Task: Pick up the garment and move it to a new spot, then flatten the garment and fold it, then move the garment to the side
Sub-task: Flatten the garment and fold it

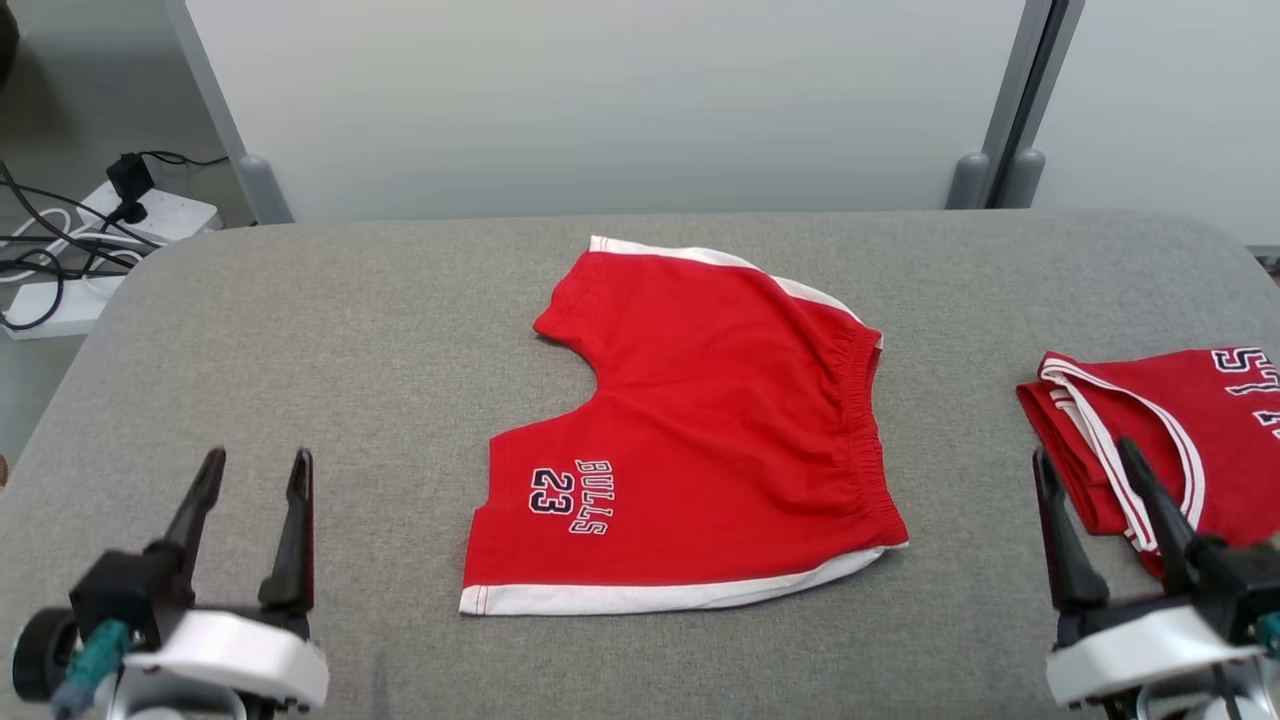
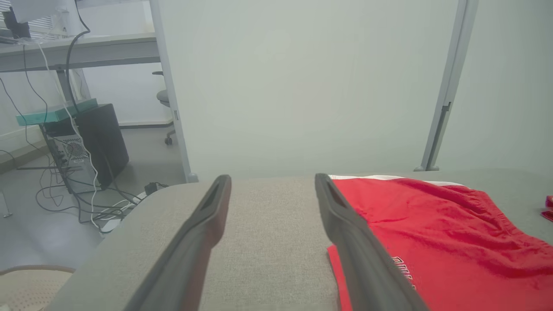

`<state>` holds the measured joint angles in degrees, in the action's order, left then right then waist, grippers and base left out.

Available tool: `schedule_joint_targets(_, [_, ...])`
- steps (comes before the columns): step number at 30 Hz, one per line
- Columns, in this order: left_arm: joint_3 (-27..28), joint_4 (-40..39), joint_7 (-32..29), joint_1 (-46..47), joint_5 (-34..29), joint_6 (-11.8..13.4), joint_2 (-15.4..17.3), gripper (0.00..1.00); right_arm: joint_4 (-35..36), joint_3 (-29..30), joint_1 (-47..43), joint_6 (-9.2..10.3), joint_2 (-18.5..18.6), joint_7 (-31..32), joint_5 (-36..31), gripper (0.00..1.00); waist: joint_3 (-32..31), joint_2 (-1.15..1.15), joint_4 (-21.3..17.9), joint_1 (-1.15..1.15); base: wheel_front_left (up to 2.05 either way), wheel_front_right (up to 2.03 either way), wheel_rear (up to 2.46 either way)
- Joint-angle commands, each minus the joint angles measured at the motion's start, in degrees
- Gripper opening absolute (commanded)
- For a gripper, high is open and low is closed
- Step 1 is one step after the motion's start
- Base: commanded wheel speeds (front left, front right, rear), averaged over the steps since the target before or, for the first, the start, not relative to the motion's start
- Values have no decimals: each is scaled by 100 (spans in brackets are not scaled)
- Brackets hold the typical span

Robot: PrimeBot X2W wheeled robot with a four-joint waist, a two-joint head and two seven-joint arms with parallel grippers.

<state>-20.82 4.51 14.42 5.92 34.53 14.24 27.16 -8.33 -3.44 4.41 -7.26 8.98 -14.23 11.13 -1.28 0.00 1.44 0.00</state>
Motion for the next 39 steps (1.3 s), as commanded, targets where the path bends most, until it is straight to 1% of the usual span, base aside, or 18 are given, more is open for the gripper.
schedule_joint_targets(1, [332,-86,57,-4,-189,-66,105,100,41,-9,-86,-23,-6,-46,-123,100,-44,0,12,0,0,0,0])
schedule_joint_targets(6, [644,-31,57,-485,-430,-345,-83,100,-109,129,-457,-23,-127,-9,-290,100,-111,0,29,0,0,0,0])
schedule_joint_targets(11, [928,9,57,-880,-555,-563,-328,100,-103,-21,-718,-23,-238,8,-283,100,-199,0,14,0,0,0,0])
schedule_joint_targets(15, [1098,64,57,-990,-627,-699,-482,100,-14,-4,-879,-23,-335,6,-253,100,-268,0,26,0,0,0,0])
schedule_joint_targets(20, [1209,177,57,-1021,-655,-849,-564,100,153,71,-1072,-23,-414,21,-186,100,-330,0,23,0,0,0,0])
schedule_joint_targets(26, [1258,320,58,-970,-654,-946,-594,100,279,104,-1146,-23,-464,74,-205,100,-323,0,19,0,0,0,0])
schedule_joint_targets(39, [1284,473,58,-895,-650,-1029,-689,100,279,70,-1140,-23,-514,99,-235,100,-289,0,-6,0,0,0,0])
